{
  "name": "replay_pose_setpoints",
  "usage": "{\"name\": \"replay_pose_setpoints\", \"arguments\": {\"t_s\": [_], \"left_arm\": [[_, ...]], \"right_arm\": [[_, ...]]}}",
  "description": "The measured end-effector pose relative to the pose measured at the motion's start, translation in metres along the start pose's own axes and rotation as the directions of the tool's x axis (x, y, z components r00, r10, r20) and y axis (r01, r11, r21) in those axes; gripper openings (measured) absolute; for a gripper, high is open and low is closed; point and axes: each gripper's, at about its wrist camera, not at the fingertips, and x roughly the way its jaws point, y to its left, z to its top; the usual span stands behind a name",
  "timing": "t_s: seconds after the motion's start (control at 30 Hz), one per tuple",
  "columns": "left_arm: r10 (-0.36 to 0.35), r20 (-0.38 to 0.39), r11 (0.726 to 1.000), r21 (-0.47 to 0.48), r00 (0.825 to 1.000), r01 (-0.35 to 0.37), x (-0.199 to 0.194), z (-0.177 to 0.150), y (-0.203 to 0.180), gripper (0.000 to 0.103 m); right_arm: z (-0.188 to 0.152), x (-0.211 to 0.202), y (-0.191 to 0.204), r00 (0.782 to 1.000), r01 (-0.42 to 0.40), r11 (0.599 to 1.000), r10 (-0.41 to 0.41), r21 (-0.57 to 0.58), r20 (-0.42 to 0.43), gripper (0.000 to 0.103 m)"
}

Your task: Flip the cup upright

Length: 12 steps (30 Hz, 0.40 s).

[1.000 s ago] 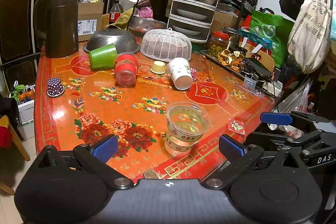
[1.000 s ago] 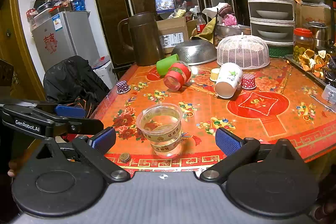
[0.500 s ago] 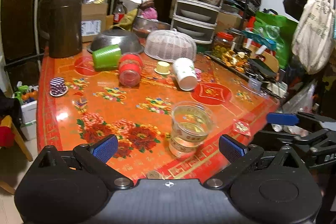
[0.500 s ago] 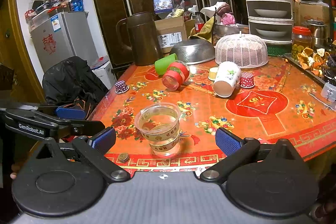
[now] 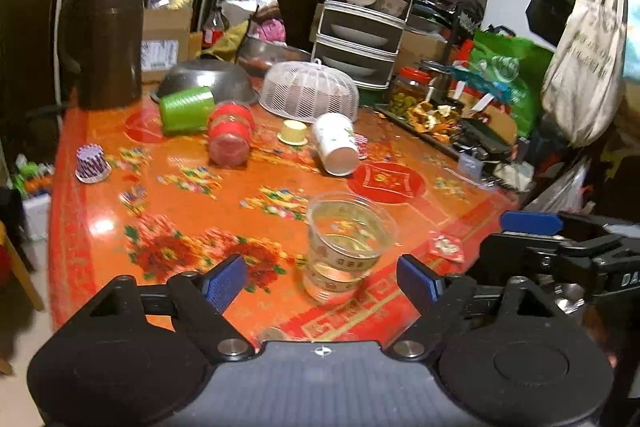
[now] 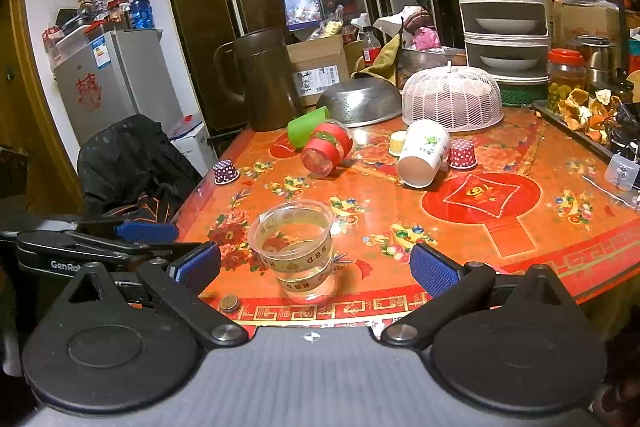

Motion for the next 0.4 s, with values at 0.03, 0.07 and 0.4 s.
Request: {"name": "replay_pose_setpoints", "arguments": {"t_s": [0.03,0.07,0.4], "left_arm": [[-0.002,-0.006,1.0,-0.003,1.0,0.002,0.0007,-0.0001,0.0009,0.087],[0.012,-0.011,1.0,0.004,1.0,-0.012,0.0019,-0.0008,0.0,0.088],[0.085,0.004,0.995,0.051,0.996,-0.085,0.0016,-0.0001,-0.0039,0.1]], "right_arm": [[0.0001,-0.0003,-0.0003,1.0,-0.001,1.0,0.001,0.002,0.001,0.102],[-0.0001,-0.0001,-0.0007,1.0,-0.001,1.0,0.001,0.003,0.001,0.102],[-0.0007,0.0005,-0.0004,1.0,0.0,1.0,0.0,0.002,0.002,0.102]]}}
